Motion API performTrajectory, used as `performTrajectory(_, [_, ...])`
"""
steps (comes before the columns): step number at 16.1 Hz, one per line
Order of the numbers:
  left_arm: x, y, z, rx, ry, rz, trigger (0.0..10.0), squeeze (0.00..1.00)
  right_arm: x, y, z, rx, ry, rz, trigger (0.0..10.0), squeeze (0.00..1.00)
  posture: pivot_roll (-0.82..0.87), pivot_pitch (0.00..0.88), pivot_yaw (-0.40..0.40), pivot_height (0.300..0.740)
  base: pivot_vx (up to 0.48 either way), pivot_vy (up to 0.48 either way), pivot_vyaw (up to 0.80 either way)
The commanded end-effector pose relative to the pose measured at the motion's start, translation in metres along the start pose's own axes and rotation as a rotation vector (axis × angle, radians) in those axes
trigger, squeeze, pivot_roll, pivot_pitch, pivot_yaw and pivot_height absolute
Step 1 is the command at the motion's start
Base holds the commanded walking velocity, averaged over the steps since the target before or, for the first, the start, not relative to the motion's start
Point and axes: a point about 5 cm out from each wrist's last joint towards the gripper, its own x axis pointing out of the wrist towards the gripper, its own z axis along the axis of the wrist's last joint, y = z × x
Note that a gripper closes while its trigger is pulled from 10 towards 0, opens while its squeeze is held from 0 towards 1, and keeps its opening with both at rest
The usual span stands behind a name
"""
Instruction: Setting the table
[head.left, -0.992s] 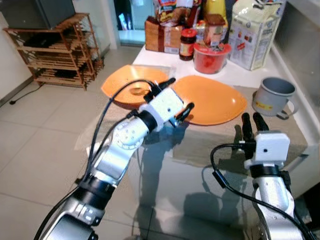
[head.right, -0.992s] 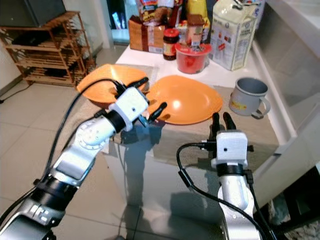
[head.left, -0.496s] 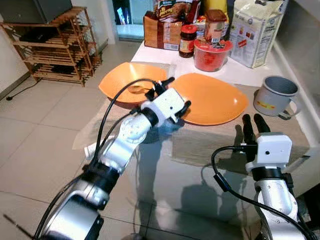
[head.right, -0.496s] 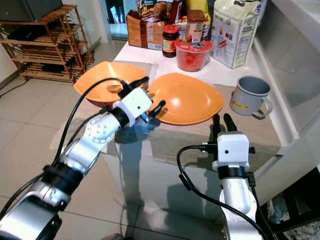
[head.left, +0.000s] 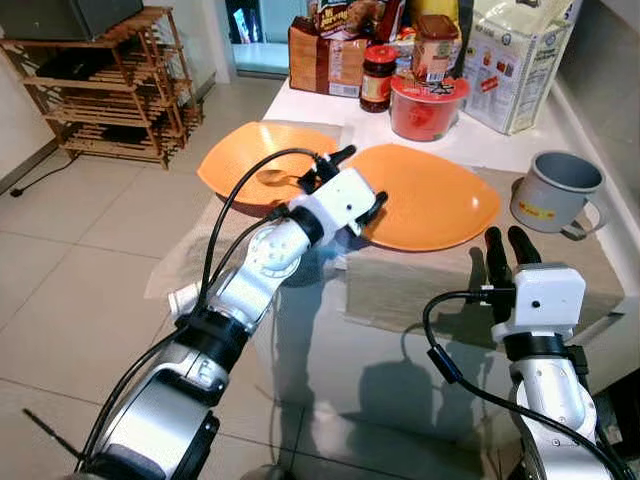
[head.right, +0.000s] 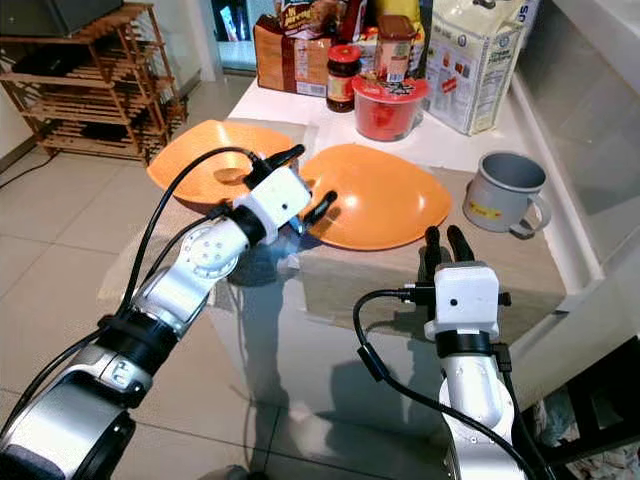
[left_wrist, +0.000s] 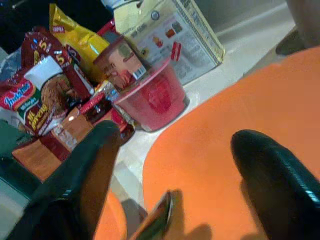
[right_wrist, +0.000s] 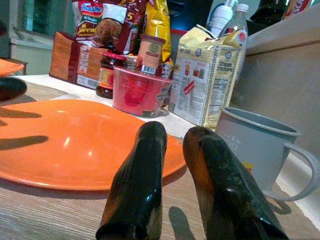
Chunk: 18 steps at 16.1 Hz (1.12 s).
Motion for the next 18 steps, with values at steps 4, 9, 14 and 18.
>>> performTrajectory(4, [0.0055, 0.004, 0.0038, 0.001, -0.019, 0.005, 0.0, 0.0, 0.0002, -0.0001, 0.0015, -0.006, 0.005, 0.005, 10.0, 0.0, -0.08, 0.06, 0.044, 0.74, 0.0, 0.0, 0.0])
performTrajectory(9, [0.0056, 0.0038, 0.0015, 0.008, -0.009, 0.003, 0.0, 0.0, 0.001, 0.0009, 0.0002, -0.005, 0.009, 0.01, 10.0, 0.0, -0.07, 0.06, 0.045, 0.74, 0.0, 0.0, 0.0])
performTrajectory(14, [0.0059, 0.0069, -0.0013, 0.008, 0.007, 0.012, 0.0, 0.0, 0.0013, 0.0014, -0.0004, -0.008, 0.012, 0.014, 10.0, 0.0, -0.07, 0.062, 0.042, 0.74, 0.0, 0.0, 0.0])
performTrajectory(18, [0.0057, 0.008, -0.0038, -0.018, 0.019, 0.016, 0.0, 0.0, 0.0017, 0.0015, 0.0001, -0.01, 0.014, 0.015, 10.0, 0.0, -0.08, 0.068, 0.044, 0.74, 0.0, 0.0, 0.0])
